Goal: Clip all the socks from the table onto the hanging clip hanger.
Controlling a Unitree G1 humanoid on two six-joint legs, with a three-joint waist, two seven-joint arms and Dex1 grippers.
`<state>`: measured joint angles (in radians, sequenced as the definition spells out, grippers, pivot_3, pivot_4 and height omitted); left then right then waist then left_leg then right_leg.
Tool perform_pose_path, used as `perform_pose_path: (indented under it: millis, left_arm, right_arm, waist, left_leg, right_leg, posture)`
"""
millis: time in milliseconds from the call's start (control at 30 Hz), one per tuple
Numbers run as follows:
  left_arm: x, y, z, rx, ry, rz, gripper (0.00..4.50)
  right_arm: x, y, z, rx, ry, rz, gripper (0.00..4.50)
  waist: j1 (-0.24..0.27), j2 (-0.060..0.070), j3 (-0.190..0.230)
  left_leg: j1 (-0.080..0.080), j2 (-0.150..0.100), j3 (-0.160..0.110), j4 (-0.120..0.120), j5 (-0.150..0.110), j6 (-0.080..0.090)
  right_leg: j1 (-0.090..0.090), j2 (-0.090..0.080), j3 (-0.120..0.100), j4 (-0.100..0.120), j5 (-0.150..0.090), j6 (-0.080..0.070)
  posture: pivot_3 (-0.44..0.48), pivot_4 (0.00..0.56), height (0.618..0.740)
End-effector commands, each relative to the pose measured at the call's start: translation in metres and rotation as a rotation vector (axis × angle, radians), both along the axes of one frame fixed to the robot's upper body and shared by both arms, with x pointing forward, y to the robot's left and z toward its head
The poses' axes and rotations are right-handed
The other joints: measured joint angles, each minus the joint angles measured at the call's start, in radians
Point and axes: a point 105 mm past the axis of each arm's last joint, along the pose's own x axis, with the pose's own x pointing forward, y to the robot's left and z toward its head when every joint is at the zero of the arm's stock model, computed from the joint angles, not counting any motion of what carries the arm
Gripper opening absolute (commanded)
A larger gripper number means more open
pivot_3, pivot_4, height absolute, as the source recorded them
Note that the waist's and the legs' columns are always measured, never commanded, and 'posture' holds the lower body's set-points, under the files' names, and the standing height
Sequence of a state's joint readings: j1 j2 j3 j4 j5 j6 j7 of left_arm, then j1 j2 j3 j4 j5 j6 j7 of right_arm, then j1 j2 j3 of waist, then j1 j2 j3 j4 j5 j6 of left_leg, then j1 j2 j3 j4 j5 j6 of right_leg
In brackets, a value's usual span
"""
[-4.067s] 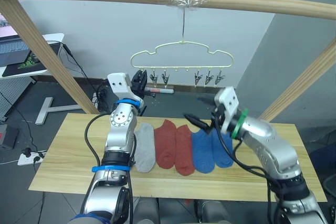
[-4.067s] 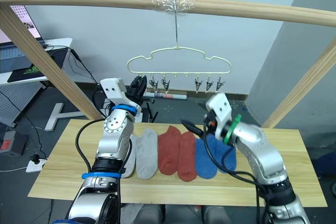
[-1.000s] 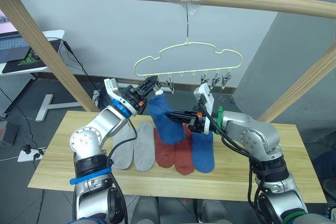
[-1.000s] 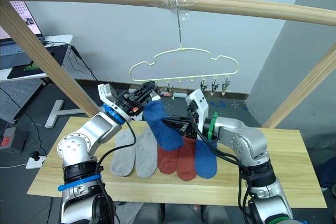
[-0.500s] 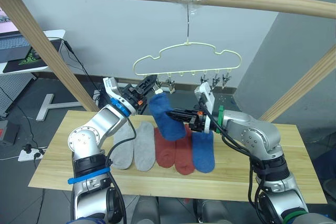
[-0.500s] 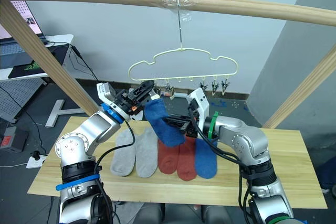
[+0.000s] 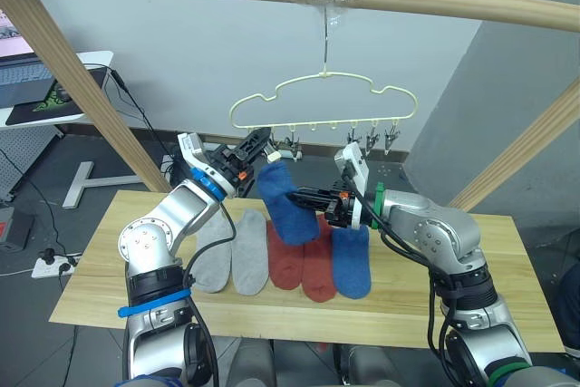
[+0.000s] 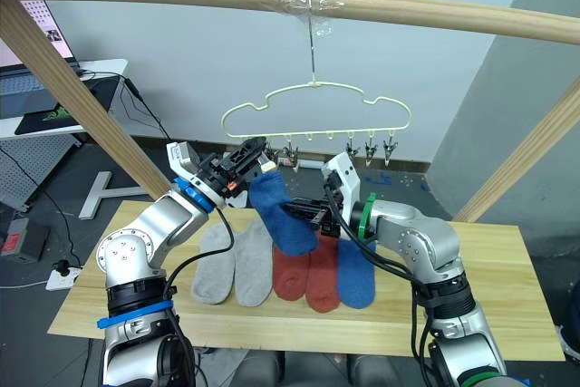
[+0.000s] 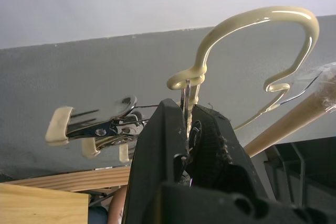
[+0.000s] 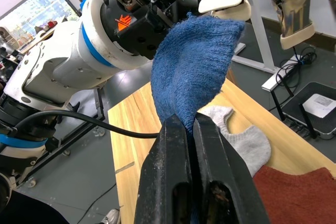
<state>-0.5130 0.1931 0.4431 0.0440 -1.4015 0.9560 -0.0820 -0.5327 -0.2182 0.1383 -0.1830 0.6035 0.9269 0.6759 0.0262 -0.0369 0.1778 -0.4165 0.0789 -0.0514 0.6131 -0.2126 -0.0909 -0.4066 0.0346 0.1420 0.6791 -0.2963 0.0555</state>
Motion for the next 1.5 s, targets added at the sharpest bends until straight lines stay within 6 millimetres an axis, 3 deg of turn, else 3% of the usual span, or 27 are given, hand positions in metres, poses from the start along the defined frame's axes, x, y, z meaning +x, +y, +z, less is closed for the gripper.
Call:
perform_pose_path:
  millis: [33, 633, 967, 1067, 1200, 1300, 1500]
  left_arm:
    - [-0.008, -0.007, 0.021, -0.008, -0.091, -0.042, 0.23]
    - [-0.005, -0.006, 0.012, 0.058, -0.107, -0.020, 0.23]
    - [-0.004, 0.004, 0.014, 0.064, -0.118, 0.011, 3.39]
    - [-0.008, 0.015, 0.011, 0.111, -0.109, 0.038, 4.35]
    - [-0.019, 0.028, 0.011, 0.170, -0.112, 0.055, 4.45]
    - [-0.029, 0.031, 0.009, 0.247, -0.123, 0.041, 4.50]
    - [-0.040, 0.032, 0.001, 0.458, -0.171, 0.038, 4.50]
  right_arm:
    - [0.004, 0.000, 0.018, 0.054, -0.052, -0.005, 0.01]
    - [0.010, -0.005, 0.017, 0.049, -0.051, -0.037, 0.01]
    - [0.008, -0.002, 0.018, 0.054, -0.052, -0.025, 0.00]
    - [0.009, 0.000, 0.014, 0.049, -0.048, -0.032, 0.00]
    - [0.008, 0.007, 0.006, 0.032, -0.060, -0.047, 0.00]
    - [0.004, 0.012, 0.001, 0.027, -0.063, -0.033, 0.73]
    - [0.000, 0.016, -0.015, -0.003, -0.041, -0.040, 2.82]
  waist:
    - [0.000, 0.000, 0.000]
    - [0.000, 0.000, 0.000]
    - [0.000, 0.000, 0.000]
    - [-0.001, 0.000, 0.000]
    - [-0.003, 0.000, 0.000]
    - [-0.002, 0.001, 0.000]
    - [0.004, 0.001, 0.001]
  left_leg:
    - [0.000, 0.000, 0.000, 0.000, 0.000, 0.000]
    - [0.000, 0.000, 0.000, 0.000, 0.000, -0.001]
    - [0.000, 0.000, 0.000, 0.000, 0.001, -0.001]
    - [0.000, 0.000, 0.000, 0.000, 0.001, -0.001]
    - [0.000, 0.000, 0.000, 0.000, 0.001, -0.001]
    - [0.000, 0.000, -0.001, -0.001, 0.001, -0.001]
    - [0.000, 0.000, -0.001, -0.001, 0.001, -0.002]
  right_leg:
    - [0.000, 0.000, 0.000, 0.000, 0.000, 0.000]
    - [0.000, 0.000, 0.000, 0.000, 0.000, 0.000]
    - [0.000, 0.000, 0.000, 0.000, 0.000, 0.000]
    - [0.000, 0.000, -0.001, 0.000, 0.000, 0.000]
    - [0.000, 0.000, 0.000, 0.000, 0.000, 0.000]
    - [-0.001, 0.000, -0.001, 0.000, -0.001, -0.001]
    - [-0.001, 0.000, -0.001, 0.000, -0.001, -0.001]
  posture:
    - [0.148, 0.163, 0.740]
    - [0.142, 0.158, 0.740]
    - [0.145, 0.160, 0.740]
    - [0.149, 0.161, 0.740]
    - [0.149, 0.162, 0.740]
    - [0.149, 0.162, 0.740]
    - [0.174, 0.166, 0.740]
